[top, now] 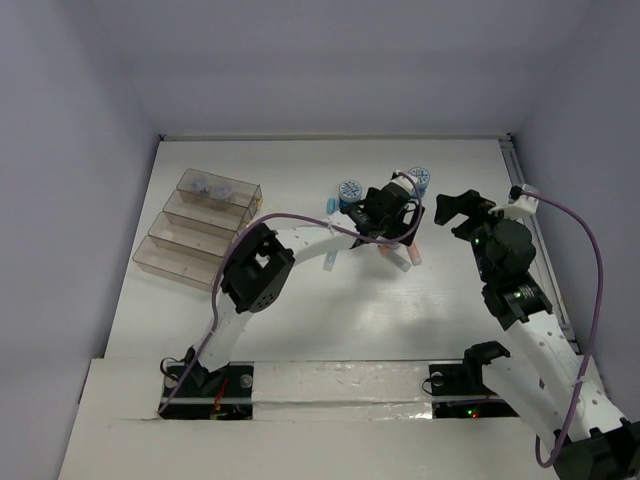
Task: Sort the stationery into containers
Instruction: Pick up the stationery from the center of the board.
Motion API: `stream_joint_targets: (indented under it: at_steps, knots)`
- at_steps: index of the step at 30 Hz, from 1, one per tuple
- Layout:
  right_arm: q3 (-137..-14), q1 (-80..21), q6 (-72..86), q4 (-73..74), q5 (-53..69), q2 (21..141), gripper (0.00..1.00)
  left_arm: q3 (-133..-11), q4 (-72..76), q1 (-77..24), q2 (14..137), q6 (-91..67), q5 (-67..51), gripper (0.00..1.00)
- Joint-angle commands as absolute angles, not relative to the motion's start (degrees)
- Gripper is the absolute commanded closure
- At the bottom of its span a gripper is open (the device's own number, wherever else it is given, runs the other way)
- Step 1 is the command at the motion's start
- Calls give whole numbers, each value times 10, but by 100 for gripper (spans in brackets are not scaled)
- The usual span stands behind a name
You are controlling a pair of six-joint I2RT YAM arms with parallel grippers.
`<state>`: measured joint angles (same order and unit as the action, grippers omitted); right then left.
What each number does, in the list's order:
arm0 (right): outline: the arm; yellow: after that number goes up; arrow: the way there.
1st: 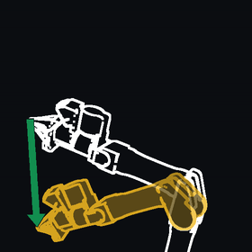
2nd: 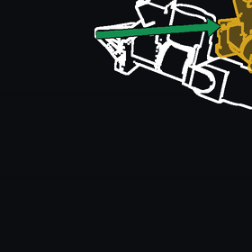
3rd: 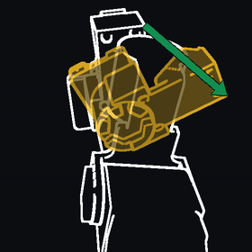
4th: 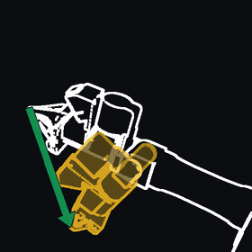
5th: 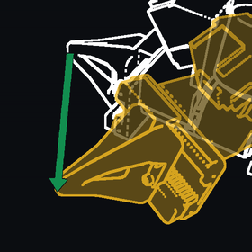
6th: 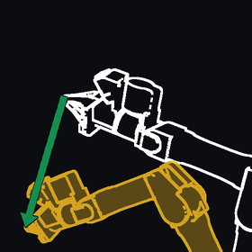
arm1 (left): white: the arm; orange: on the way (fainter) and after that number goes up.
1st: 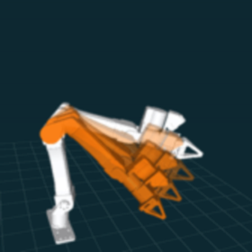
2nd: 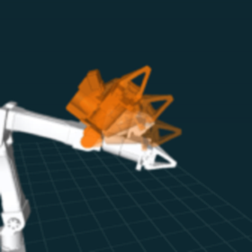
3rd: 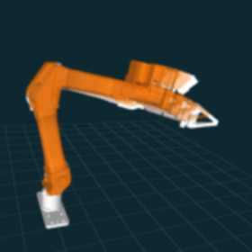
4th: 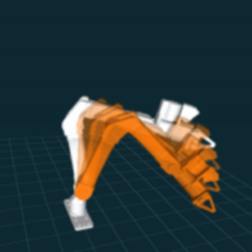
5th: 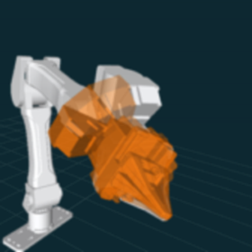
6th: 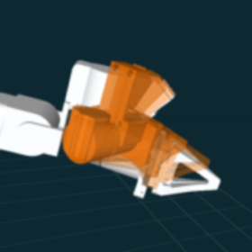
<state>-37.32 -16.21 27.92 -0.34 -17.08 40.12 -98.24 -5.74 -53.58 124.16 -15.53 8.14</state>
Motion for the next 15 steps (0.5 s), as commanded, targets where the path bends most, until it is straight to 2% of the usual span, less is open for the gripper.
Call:
stream_joint_targets:
  at_steps: [1,11,15]
  knots:
    - [-374,-165,277,-19,-161,398,0,-1020,-70,-544,1252,-135,105,2]
    - [-372,-165,276,-25,-151,393,0,-1042,-80,-544,1284,-126,113,10]
    - [-372,-165,276,-25,-148,393,1,-1042,-76,-544,1284,-122,122,22]
